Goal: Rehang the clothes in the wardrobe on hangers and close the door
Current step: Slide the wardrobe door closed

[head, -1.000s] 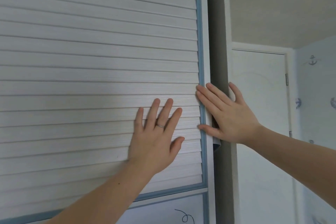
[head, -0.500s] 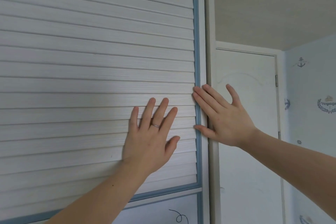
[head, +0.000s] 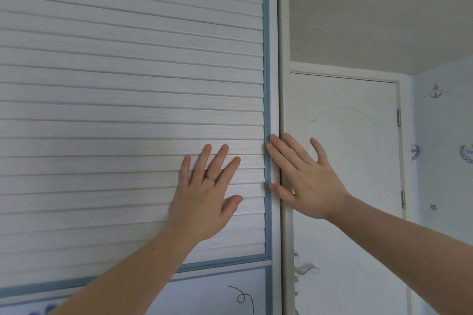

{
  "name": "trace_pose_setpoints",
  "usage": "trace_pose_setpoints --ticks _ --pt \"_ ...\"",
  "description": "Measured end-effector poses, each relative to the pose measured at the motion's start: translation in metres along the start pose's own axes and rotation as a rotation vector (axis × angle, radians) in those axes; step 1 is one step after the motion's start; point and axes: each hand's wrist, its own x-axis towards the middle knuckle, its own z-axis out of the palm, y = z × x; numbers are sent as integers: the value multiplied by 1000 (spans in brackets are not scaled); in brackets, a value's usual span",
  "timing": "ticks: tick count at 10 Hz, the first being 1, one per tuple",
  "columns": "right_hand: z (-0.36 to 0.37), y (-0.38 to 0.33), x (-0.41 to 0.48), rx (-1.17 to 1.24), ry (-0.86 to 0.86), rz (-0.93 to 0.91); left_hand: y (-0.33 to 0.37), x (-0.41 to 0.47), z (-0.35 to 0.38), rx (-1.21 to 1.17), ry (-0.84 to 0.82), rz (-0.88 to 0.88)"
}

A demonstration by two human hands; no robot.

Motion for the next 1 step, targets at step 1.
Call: trace_pose_setpoints --ticks 1 --pt "-21 -7 -23 60 -31 39 -1 -8 -20 -144 -66 -28"
